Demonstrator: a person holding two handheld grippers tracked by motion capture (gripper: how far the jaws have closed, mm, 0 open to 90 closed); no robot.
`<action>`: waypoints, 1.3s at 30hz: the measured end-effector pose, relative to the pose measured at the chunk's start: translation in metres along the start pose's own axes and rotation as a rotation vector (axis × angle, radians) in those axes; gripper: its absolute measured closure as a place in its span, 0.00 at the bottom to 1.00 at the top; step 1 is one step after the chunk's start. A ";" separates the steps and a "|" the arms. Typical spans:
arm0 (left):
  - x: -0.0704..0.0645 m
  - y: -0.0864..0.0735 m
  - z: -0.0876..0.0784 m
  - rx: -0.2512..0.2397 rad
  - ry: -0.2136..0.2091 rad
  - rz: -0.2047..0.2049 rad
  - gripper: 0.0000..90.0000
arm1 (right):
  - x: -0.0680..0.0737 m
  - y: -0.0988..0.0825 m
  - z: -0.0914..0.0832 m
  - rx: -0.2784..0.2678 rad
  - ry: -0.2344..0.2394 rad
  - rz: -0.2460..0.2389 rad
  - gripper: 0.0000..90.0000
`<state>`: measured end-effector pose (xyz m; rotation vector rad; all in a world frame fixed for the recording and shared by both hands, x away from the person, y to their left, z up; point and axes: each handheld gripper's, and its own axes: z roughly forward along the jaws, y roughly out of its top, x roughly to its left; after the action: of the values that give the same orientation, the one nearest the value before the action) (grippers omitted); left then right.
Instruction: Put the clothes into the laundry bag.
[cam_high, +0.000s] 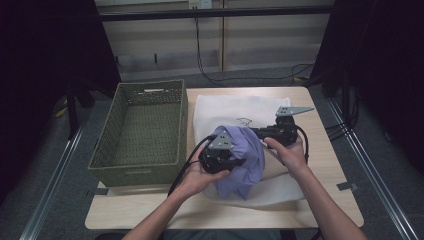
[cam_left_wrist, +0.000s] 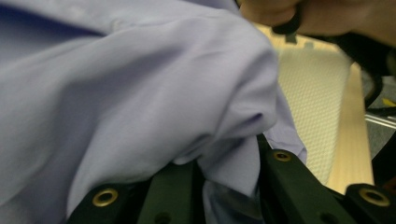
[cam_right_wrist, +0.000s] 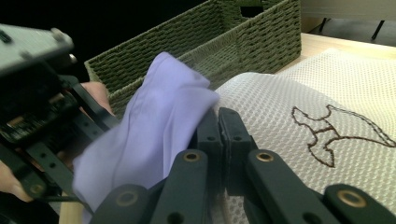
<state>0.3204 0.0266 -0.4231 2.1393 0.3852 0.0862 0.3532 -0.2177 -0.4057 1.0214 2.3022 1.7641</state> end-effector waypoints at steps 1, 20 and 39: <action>0.001 -0.002 0.002 0.019 0.005 -0.001 0.87 | 0.000 0.000 0.000 0.001 0.000 -0.001 0.98; -0.009 -0.019 0.033 0.162 -0.050 0.024 0.87 | 0.000 0.001 -0.001 -0.008 -0.006 0.000 0.98; -0.008 -0.019 0.022 0.137 -0.069 0.007 0.60 | 0.000 0.001 -0.003 -0.010 -0.010 0.001 0.98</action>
<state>0.3132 0.0169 -0.4505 2.2725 0.3518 -0.0110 0.3523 -0.2201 -0.4041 1.0273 2.2857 1.7646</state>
